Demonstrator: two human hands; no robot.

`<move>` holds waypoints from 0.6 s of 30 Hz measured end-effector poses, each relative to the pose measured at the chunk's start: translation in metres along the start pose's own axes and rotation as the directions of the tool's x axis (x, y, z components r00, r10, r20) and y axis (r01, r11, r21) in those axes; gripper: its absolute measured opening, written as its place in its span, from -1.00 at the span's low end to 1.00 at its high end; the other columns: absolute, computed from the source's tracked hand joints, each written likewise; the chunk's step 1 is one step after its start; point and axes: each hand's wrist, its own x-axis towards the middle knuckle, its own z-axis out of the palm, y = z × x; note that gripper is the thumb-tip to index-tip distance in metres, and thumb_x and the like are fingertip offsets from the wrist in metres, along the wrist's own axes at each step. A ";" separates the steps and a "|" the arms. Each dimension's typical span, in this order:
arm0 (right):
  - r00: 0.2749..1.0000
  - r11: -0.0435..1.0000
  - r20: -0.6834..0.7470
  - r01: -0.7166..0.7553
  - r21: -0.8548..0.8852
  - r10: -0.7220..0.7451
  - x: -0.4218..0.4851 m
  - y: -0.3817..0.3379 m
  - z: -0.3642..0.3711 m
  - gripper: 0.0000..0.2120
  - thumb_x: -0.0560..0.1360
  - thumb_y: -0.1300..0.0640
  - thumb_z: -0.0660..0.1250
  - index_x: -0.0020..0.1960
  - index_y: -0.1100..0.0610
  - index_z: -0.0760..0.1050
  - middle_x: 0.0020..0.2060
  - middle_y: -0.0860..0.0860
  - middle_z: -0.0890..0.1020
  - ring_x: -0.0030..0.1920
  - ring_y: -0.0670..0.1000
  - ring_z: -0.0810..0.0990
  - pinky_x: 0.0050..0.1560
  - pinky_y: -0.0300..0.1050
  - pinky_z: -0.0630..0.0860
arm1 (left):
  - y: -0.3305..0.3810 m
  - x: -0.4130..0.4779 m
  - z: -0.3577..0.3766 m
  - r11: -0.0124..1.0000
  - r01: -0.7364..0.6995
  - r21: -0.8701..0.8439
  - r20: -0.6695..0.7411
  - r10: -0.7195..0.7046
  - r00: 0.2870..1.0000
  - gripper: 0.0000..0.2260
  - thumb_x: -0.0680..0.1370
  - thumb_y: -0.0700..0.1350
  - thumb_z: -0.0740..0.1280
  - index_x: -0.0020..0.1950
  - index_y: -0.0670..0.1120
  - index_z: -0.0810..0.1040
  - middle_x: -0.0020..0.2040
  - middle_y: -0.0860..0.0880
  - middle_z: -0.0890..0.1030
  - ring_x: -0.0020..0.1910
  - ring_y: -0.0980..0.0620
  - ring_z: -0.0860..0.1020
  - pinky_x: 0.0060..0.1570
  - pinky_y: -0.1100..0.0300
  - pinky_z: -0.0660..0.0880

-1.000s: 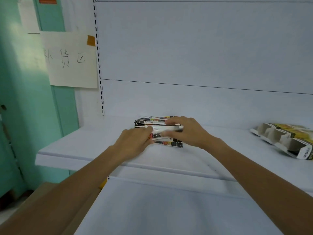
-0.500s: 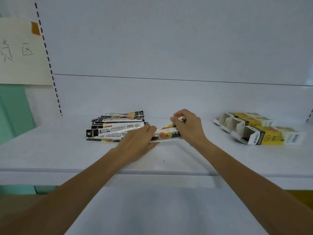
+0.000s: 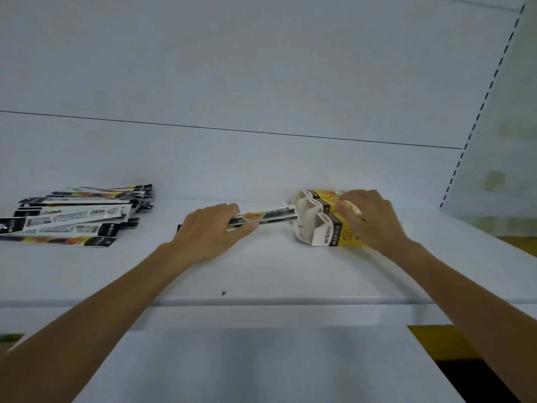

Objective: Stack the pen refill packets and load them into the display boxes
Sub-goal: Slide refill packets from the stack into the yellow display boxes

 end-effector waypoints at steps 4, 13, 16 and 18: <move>0.993 0.994 0.120 0.012 -0.108 0.001 -0.010 0.068 -0.016 -0.44 0.48 -0.31 0.13 0.32 0.02 0.43 0.34 -0.02 0.43 0.36 0.05 0.30 0.30 0.06 0.23 | 0.029 0.008 0.011 0.986 0.133 -0.097 0.014 -0.132 0.991 -0.56 0.52 0.29 0.05 -0.31 -0.06 0.24 -0.41 0.03 0.36 -0.40 0.00 0.33 -0.37 0.16 0.21; 0.985 1.000 0.173 0.018 0.008 -0.019 -0.015 0.092 -0.003 -0.27 0.37 -0.40 0.11 0.39 0.01 0.35 0.35 -0.04 0.42 0.34 -0.02 0.27 0.31 -0.08 0.26 | 0.057 0.024 0.021 0.962 0.260 0.086 0.133 -0.269 0.954 -0.52 0.52 0.33 0.03 -0.13 -0.10 0.33 -0.31 0.00 0.45 -0.32 0.02 0.39 -0.39 0.19 0.19; 0.988 1.000 0.151 0.019 0.016 -0.022 -0.015 0.092 -0.002 -0.28 0.39 -0.42 0.13 0.38 0.01 0.36 0.34 -0.05 0.43 0.34 -0.03 0.28 0.30 -0.06 0.30 | 0.059 0.023 0.023 0.967 0.213 0.138 0.150 -0.233 0.961 -0.55 0.55 0.28 0.04 -0.14 -0.12 0.34 -0.31 -0.01 0.46 -0.31 -0.02 0.40 -0.38 0.20 0.20; 0.988 1.000 0.151 0.018 0.015 -0.020 -0.016 0.091 -0.001 -0.27 0.39 -0.42 0.11 0.39 0.01 0.35 0.35 -0.04 0.42 0.36 -0.03 0.27 0.29 -0.04 0.30 | 0.063 0.025 0.026 0.979 0.154 0.131 0.160 -0.174 0.972 -0.62 0.59 0.19 0.05 -0.16 -0.11 0.33 -0.29 -0.02 0.46 -0.27 -0.06 0.41 -0.35 0.17 0.22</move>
